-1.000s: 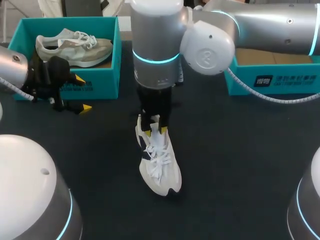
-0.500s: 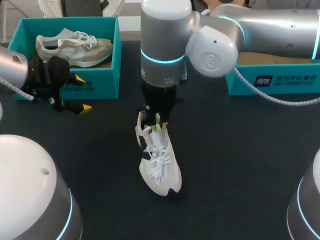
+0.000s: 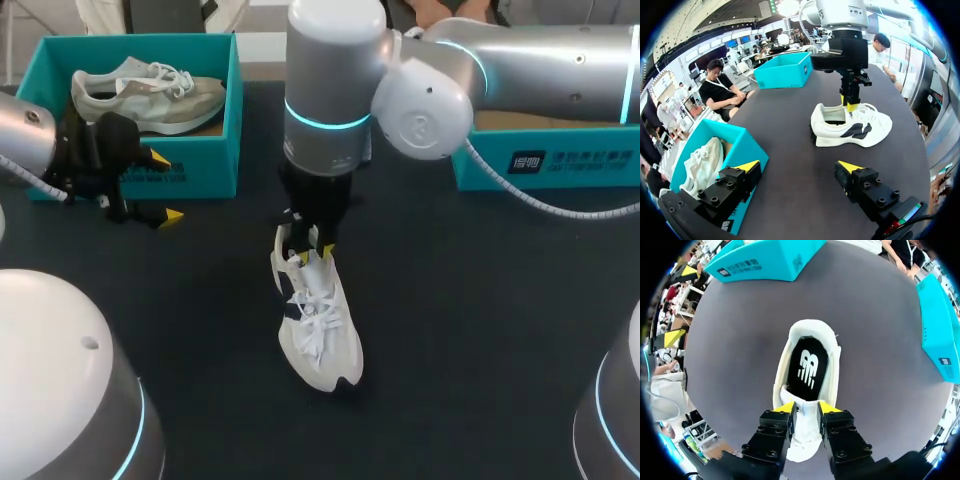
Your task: Take the shoe out of the shoebox, open the shoe tongue, remove and reinsert the insole, then place the shoe into the shoebox
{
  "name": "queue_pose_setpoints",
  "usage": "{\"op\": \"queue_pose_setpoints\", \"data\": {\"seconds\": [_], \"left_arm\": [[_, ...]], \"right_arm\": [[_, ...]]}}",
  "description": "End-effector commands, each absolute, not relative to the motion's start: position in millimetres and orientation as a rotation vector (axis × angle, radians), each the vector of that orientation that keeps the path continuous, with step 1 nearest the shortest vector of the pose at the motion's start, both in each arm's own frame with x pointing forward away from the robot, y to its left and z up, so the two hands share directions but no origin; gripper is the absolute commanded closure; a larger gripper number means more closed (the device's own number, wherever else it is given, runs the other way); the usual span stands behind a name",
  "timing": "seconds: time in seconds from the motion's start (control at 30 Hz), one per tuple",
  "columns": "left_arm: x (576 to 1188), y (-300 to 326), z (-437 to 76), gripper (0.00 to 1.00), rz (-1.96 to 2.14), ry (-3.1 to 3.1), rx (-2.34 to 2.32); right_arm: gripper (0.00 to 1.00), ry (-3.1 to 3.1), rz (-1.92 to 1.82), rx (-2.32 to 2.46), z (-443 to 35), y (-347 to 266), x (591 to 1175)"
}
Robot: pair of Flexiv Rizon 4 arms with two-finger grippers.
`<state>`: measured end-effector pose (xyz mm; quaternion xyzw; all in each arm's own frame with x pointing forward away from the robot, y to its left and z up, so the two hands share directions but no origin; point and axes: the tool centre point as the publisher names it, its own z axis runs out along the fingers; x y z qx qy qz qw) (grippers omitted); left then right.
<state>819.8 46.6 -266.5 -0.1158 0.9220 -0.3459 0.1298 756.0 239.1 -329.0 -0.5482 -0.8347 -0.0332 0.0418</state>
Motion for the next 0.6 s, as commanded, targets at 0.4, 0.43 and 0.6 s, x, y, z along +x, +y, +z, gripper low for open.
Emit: {"op": "queue_pose_setpoints", "data": {"seconds": [0.4, 0.43, 0.6], "left_arm": [[819.4, 46.3, -265.9, 0.00, -1.000, 2.682, -0.337], [819.4, 46.3, -265.9, 0.00, -1.000, 2.682, -0.337], [819.4, 46.3, -265.9, 0.00, -1.000, 2.682, -0.337]], "right_arm": [[0.00, -3.108, 0.035, -0.931, -282.1, 247.0, 767.6], [0.00, -3.108, 0.035, -0.931, -282.1, 247.0, 767.6], [0.00, -3.108, 0.035, -0.931, -282.1, 247.0, 767.6]]}}
